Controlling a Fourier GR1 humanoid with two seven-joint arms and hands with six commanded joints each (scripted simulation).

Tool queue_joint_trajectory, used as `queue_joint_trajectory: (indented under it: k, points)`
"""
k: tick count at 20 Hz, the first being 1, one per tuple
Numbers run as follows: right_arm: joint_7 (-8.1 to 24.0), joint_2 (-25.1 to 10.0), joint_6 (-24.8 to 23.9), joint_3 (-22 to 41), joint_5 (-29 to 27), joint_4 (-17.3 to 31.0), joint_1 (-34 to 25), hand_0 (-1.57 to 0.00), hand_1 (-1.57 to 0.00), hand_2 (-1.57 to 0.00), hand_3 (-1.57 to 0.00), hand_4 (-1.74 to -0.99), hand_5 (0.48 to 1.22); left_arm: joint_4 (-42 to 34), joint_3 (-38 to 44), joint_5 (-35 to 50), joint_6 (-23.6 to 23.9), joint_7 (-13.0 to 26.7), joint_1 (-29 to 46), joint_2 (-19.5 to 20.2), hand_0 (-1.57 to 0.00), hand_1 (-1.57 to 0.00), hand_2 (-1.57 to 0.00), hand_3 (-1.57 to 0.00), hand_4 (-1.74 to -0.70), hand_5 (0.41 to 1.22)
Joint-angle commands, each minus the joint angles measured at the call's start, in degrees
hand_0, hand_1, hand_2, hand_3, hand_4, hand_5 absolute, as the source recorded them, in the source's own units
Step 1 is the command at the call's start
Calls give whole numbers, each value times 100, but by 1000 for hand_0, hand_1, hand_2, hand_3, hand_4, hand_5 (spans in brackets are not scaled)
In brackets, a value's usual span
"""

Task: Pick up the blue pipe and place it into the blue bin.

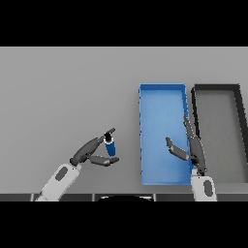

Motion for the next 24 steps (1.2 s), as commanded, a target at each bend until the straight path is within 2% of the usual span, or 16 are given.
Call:
queue_joint_trajectory:
  k: [1, 4, 5, 7, 9, 10, 11, 13, 14, 16, 19, 20, 24]
  points:
    - [-4, 46, -6, 29, 4, 7, -19, 1, 1, 1, 1, -1220, 639, 103, -43, -122, 72, 34, -85, -69, 1, 1, 1, 1, -1076, 435]
    - [-25, 19, -22, 38, 73, 30, 20, 1, 1, 1, 1, -1214, 645, 288, -91, -157, 68, -44, -107, -207, 1, 1, 1, 1, -1062, 420]
    - [10, 21, -45, 46, 108, 46, -28, 1, 1, 1, 1, -1207, 646, 329, -101, -111, 41, -131, -102, -291, 1, 1, 1, 1, -1078, 428]
    - [-128, -13, -7, 34, 74, -33, 93, 1, 1, 1, 1, -1207, 650, 490, -75, -84, 56, -234, -216, -450, 1, 1, 1, 1, -1107, 463]
    - [-166, 11, -28, 53, 117, 40, 49, 1, 1, 1, 1, -1213, 655, 511, -10, 127, 17, -330, -193, -626, 1, -41, -151, -121, -1186, 550]
    - [-174, 0, -11, 23, 79, 89, 15, 1, 1, 1, 1, -1217, 655, 542, 55, 242, 1, -370, -183, -678, -10, -156, -308, -276, -1243, 613]
    - [-228, 0, -13, 20, 72, 63, 48, 1, 1, 1, 1, -1220, 656, 531, 79, 356, -30, -415, -137, -751, -125, -319, -485, -535, -1281, 735]
    - [-191, 6, -39, 38, 112, 33, 29, 1, 1, 1, 1, -1219, 657, 533, 79, 395, 1, -417, -96, -829, -602, -752, -865, -908, -1439, 910]
    - [-168, 3, -12, 1, 40, 60, 34, 1, 1, 1, 1, -1224, 658, 582, 62, 379, -11, -374, -139, -876, -796, -915, -1006, -1030, -1497, 972]
    - [-116, -34, 32, -32, -15, 83, 11, 1, 1, 1, 1, -1233, 660, 456, -26, 329, -2, -530, 6, -866, -1075, -1151, -1210, -1194, -1580, 1062]
    - [-141, -2, 49, 10, -25, 19, 3, 1, 1, 1, 1, -1222, 646, 408, -43, 170, 147, -556, -34, -876, -1317, -1356, -1386, -1378, -1513, 1139]
    - [-9, 0, 56, -20, -74, 41, -53, 1, 1, 1, 1, -1221, 638, 328, -77, 99, 185, -620, -39, -954, -1368, -1399, -1423, -1417, -1501, 1156]
    - [-26, 60, 82, 30, -76, 78, -31, 1, 1, 1, 1, -1225, 630, -4, -16, 44, 240, -792, -37, -1052, -1488, -1501, -1510, -1508, -1474, 1194]
